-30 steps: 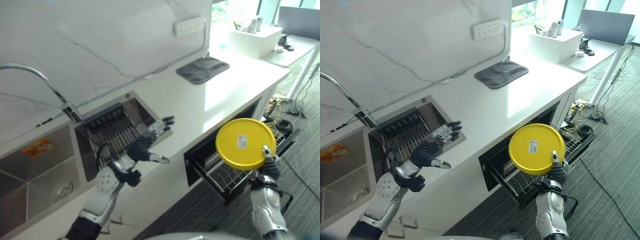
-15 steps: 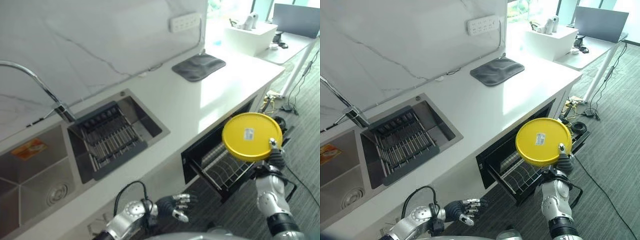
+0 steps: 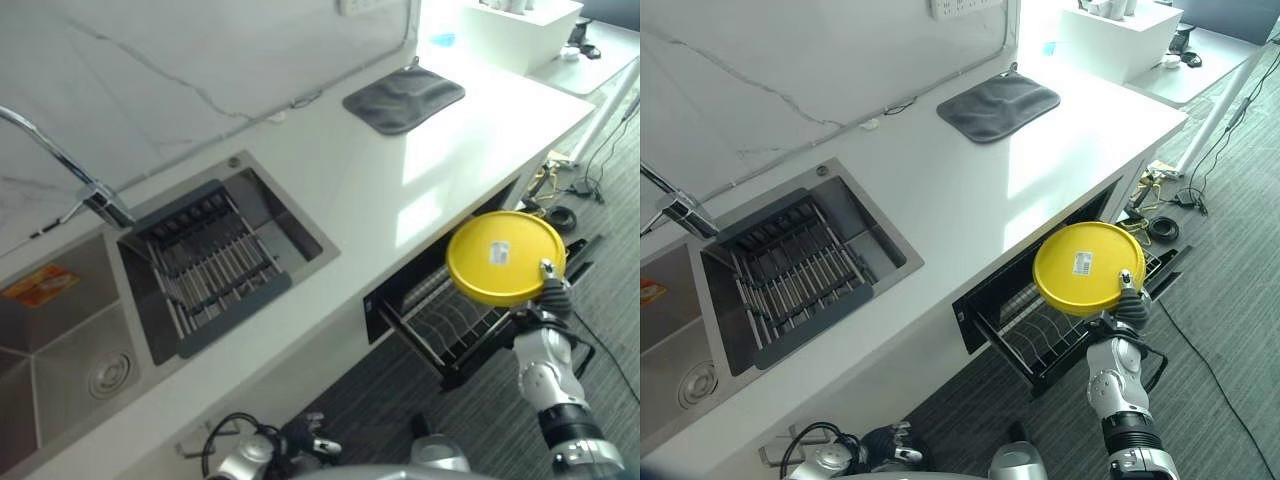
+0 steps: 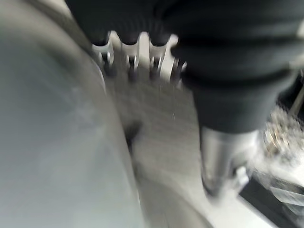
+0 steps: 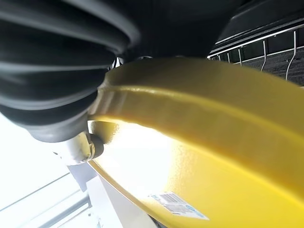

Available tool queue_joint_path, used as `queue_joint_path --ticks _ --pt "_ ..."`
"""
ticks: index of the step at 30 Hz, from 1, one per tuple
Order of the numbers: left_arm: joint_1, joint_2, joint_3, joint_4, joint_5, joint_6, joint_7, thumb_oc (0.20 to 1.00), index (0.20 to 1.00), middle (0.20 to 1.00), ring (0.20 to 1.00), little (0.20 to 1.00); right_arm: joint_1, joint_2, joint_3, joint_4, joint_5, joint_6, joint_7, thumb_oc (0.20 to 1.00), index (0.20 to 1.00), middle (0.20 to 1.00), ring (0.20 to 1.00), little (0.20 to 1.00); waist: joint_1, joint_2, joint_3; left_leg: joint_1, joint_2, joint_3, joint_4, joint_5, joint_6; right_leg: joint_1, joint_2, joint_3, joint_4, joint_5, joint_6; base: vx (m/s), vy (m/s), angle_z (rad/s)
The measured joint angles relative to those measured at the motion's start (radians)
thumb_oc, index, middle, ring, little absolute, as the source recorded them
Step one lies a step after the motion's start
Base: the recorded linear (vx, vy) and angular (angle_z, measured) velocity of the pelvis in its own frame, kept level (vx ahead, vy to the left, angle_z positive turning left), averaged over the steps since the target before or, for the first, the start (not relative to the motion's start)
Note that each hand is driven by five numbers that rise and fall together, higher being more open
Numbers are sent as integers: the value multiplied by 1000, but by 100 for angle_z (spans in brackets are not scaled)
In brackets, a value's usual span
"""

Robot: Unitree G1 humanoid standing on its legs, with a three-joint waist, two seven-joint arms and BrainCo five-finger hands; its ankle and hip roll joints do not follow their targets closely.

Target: Place the dishes in the dishwasher.

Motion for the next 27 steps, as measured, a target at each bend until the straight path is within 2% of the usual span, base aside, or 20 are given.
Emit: queue_joint_path --ticks 3,8,11,15,18,23,27 --pt "6 14 28 83 19 -9 39 1000 1000 1000 1000 1000 -54 -10 -7 76 -2 28 -24 200 200 200 200 200 3 3 22 -1 0 -1 0 -4 -6 -2 -1 0 0 1 0 0 0 0" --pt "21 12 40 83 -5 -19 53 1000 1000 1000 1000 1000 -117 -23 -3 94 -43 55 -57 200 200 200 200 200 24 23 59 -22 -6 -8 0 -1 -4 -26 -4 1 4 6 1 -38 34 -1" --pt "14 11 45 81 -33 -21 54 1000 1000 1000 1000 1000 -171 -44 -1 99 -82 67 -66 200 200 200 200 200 38 49 86 -40 -12 -11 1 10 10 -52 -7 0 19 7 1 -79 60 1" --pt "-1 11 58 82 -61 -29 55 1000 1000 1000 1000 1000 -282 -120 -5 185 -143 107 -123 200 200 200 200 200 46 86 130 -72 -31 -16 1 18 22 -80 -26 -6 20 13 12 -78 27 5" --pt "-5 12 68 82 -72 -44 59 1000 1000 1000 1000 1000 -348 -150 -3 248 -191 132 -149 200 200 200 200 200 57 102 153 -95 -36 -18 1 23 27 -107 -30 -7 28 16 16 -60 27 3" --pt "-47 15 68 80 -91 -32 61 1000 1000 1000 1000 1000 -409 -156 26 315 -328 159 -157 200 200 200 200 200 68 114 200 -108 -42 -29 1 31 36 -124 -35 -21 49 15 16 -44 16 5" --pt "-46 15 69 80 -94 -37 71 1000 1000 1000 1000 1000 -452 -171 85 372 -417 180 -185 200 200 200 200 200 89 115 211 -133 -43 -33 1 38 36 -151 -37 -24 56 15 16 -76 9 3"
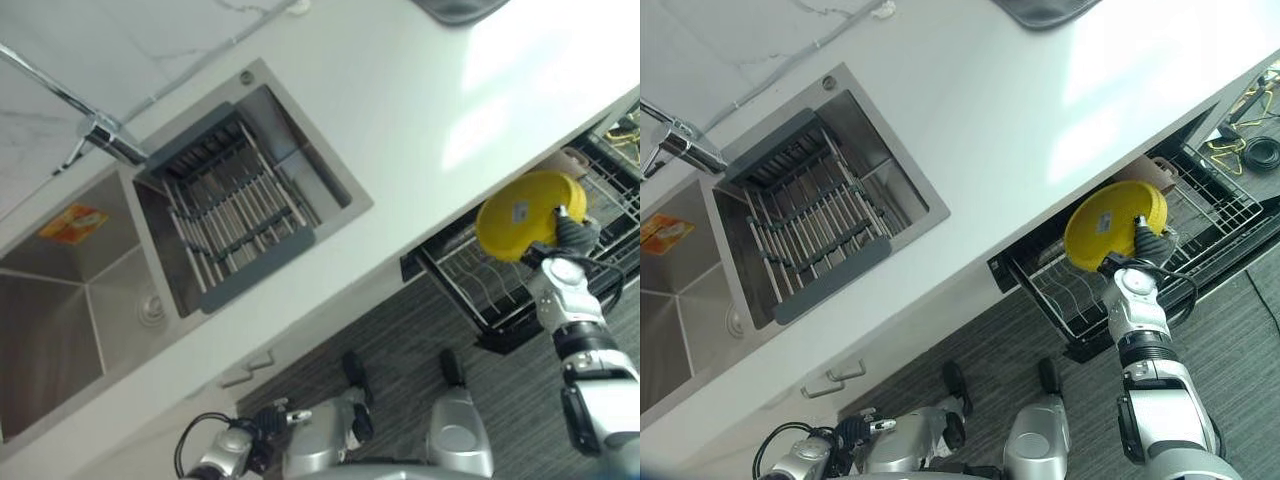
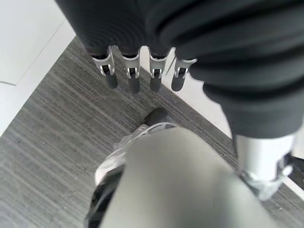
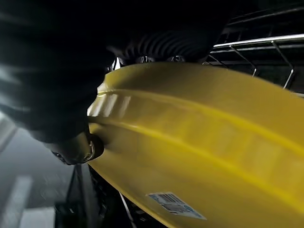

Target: Place the dishes in the dishwasher.

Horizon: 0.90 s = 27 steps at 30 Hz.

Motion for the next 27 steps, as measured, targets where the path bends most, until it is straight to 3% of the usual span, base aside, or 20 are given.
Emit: queue_joint_path --ticks 4,8,13,18,27 --pt "-10 1 1 1 -40 -7 0 1000 1000 1000 1000 1000 -58 -36 9 50 -187 5 -22 200 200 200 200 200 16 14 20 -33 -2 -3 0 10 8 -40 -1 0 19 0 1 -56 -4 2" --pt "-37 4 2 1 -44 -7 0 1000 1000 1000 1000 1000 -108 -108 163 64 -420 25 -36 200 200 200 200 200 25 18 42 -70 -2 -5 0 22 11 -86 0 -2 39 -1 2 -104 -31 2" --pt "-68 7 4 1 -47 1 0 1000 1000 1000 1000 1000 -118 -121 255 89 -626 27 -81 200 200 200 200 200 30 14 44 -98 -1 -14 1 31 14 -114 1 -9 52 -1 2 -58 -60 5" --pt "-79 13 86 1 -152 53 -11 1000 1000 1000 1000 1000 -117 -154 397 93 -872 45 -126 200 200 200 200 200 42 0 54 -123 6 -30 0 44 12 -134 7 -28 60 -1 2 -66 -101 9" --pt "-99 54 85 3 -149 142 6 1000 1000 1000 1000 1000 -191 -224 550 219 -1063 44 -205 200 200 200 200 200 86 -24 69 -173 8 -58 1 57 12 -173 9 -56 68 0 1 -57 -73 9"
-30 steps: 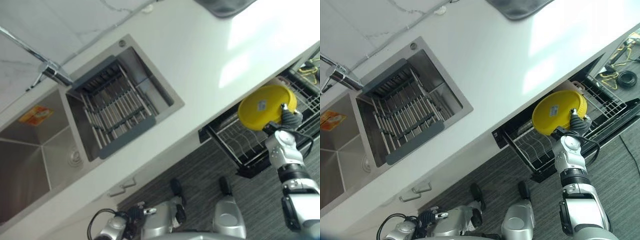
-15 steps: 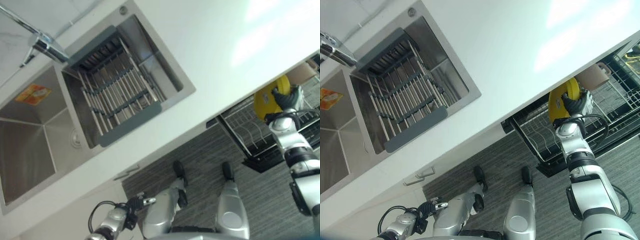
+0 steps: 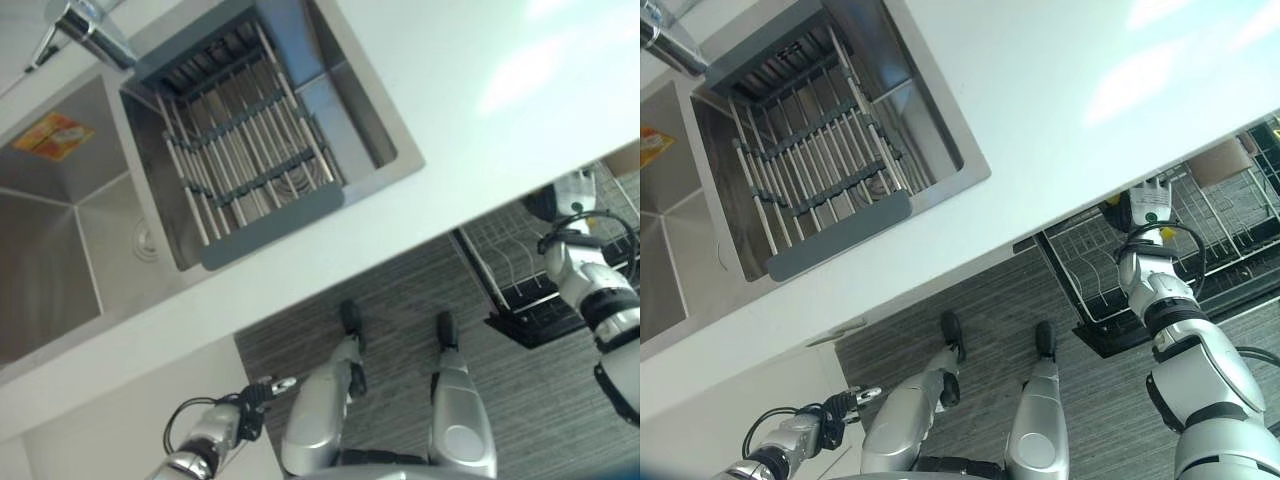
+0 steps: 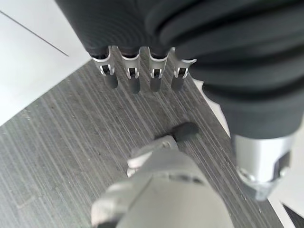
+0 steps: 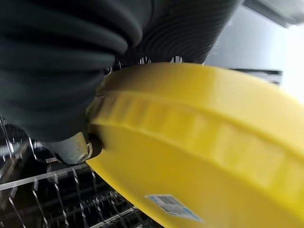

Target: Place the dishes in the dishwasher.

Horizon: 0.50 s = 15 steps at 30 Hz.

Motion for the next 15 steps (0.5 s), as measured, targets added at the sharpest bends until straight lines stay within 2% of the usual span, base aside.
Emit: queue_joint_path --ticks 6,11,15 --pt "0 15 1 -1 0 10 23 1000 1000 1000 1000 1000 -12 -67 76 27 -129 39 -125 200 200 200 200 200 12 -2 0 -32 -1 -1 1 3 3 -33 -1 -1 2 1 0 -54 -20 1" --pt "-9 15 -1 -5 -5 5 37 1000 1000 1000 1000 1000 -16 -80 74 25 -129 45 -235 200 200 200 200 200 15 -1 1 -82 -4 -16 24 2 3 -80 -6 2 24 1 0 -61 26 -1" --pt "-8 15 -9 -31 -6 -30 35 1000 1000 1000 1000 1000 -16 -80 74 27 -129 48 -267 200 200 200 200 200 16 0 1 -87 -10 -15 24 3 4 -96 -12 2 32 1 1 -47 43 -1"
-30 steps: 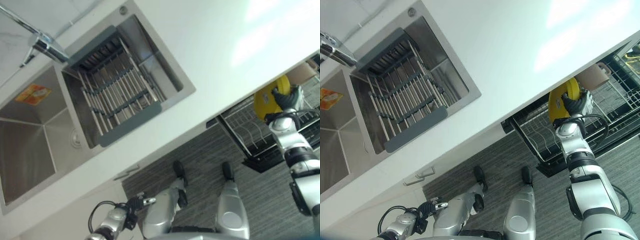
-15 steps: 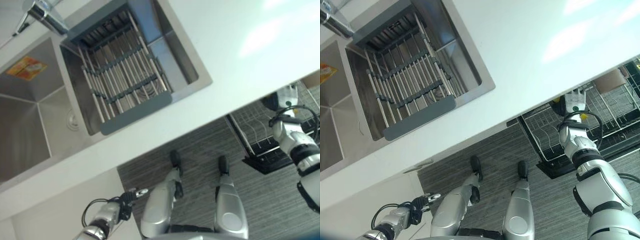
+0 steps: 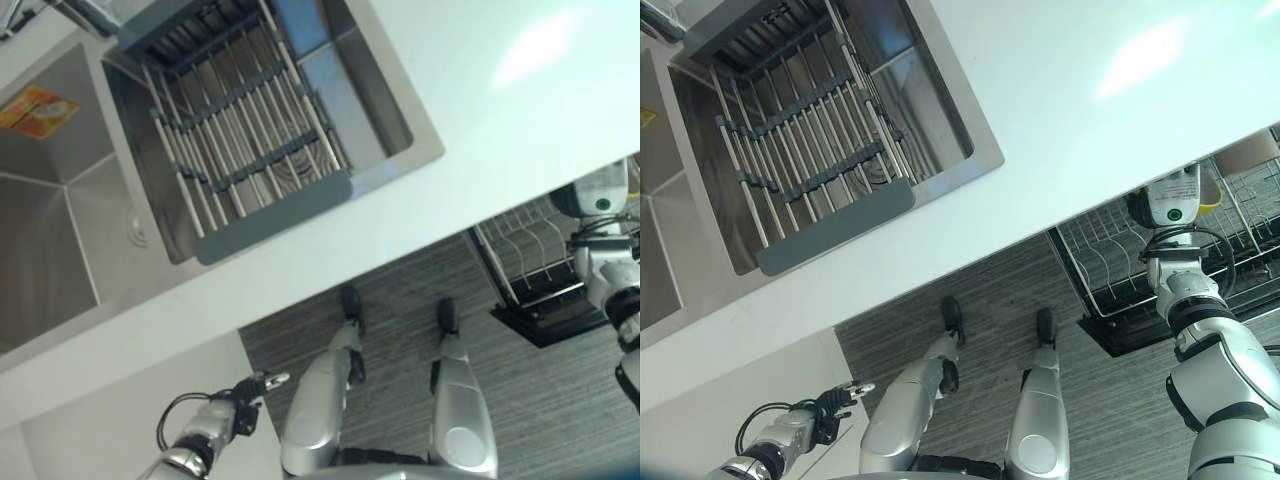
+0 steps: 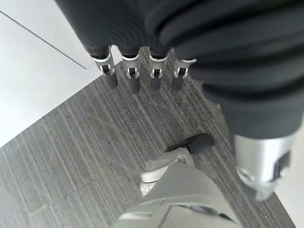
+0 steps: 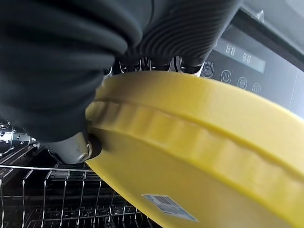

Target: Place the dishes in the dishwasher.

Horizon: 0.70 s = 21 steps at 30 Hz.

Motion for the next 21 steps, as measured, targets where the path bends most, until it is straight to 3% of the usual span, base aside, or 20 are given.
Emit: queue_joint_path --ticks 4,8,20,21 --pt "-8 -9 -39 -49 -25 -43 0 1000 1000 1000 1000 1000 1 11 0 0 -1 42 -91 200 200 200 200 200 -1 1 -1 -19 -5 7 0 3 4 -26 -7 4 5 2 2 -49 64 -4" --pt "-10 -12 -39 -49 -39 -44 3 1000 1000 1000 1000 1000 1 22 0 0 0 61 -129 200 200 200 200 200 -1 2 -1 -21 -9 7 -3 3 3 -33 -12 4 4 2 4 -9 25 -4" --pt "-9 -19 -78 -50 -60 -82 20 1000 1000 1000 1000 1000 4 68 -20 -1 20 36 -185 200 200 200 200 200 -4 10 -6 -21 -23 11 -5 3 4 -48 -28 25 4 9 17 2 65 -4" --pt "-9 -19 -78 -50 -60 -82 19 1000 1000 1000 1000 1000 4 68 -20 -1 20 34 -186 479 479 479 479 479 -4 10 -7 -21 -24 8 -5 3 4 -49 -30 27 3 10 19 11 21 -5"
